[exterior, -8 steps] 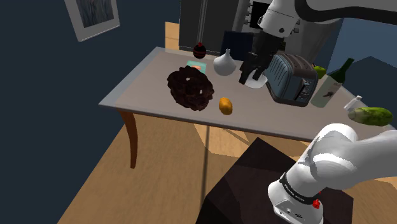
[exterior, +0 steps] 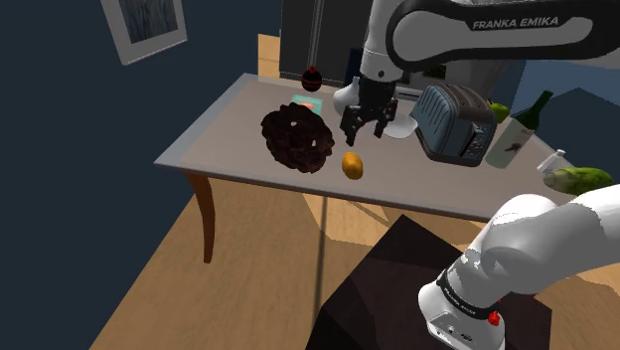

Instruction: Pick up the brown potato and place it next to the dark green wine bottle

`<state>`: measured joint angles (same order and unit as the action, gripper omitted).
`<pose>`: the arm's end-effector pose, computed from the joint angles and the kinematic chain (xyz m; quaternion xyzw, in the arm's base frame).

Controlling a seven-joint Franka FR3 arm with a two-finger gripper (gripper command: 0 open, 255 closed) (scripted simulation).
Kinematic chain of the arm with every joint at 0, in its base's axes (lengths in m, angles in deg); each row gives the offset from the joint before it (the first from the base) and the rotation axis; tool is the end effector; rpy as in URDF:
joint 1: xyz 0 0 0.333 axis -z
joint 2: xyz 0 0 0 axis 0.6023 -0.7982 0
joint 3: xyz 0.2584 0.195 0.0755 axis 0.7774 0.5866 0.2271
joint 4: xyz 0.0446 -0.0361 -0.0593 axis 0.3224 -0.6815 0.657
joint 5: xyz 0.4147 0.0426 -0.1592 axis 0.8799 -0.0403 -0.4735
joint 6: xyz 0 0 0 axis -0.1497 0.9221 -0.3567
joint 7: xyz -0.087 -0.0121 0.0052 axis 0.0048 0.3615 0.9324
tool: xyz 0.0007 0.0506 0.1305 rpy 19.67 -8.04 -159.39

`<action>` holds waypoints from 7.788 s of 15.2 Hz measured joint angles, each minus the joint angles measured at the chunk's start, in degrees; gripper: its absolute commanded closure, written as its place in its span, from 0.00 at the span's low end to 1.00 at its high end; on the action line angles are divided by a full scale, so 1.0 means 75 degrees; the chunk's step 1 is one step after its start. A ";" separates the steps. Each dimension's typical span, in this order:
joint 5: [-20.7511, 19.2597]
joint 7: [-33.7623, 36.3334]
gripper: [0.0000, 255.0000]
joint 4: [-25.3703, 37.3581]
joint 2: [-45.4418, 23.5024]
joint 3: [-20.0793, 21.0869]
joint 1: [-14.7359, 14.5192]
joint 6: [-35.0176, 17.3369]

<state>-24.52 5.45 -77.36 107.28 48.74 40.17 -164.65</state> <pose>0.4317 0.0261 0.4960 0.9889 -0.1443 -0.0120 0.0321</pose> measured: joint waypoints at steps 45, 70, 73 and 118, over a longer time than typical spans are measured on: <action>-0.2795 0.4961 1.00 0.1854 -0.5294 0.0430 0.1110 0.0109; -0.2570 0.4147 1.00 0.3254 -0.4307 0.0481 0.1078 0.2336; -0.2560 0.4069 1.00 0.3487 -0.4245 0.0494 0.1064 0.2620; -0.3519 0.2450 1.00 0.9436 -0.5344 0.0649 0.0754 0.7298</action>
<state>-50.91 23.83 -6.59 67.20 53.61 45.83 -109.91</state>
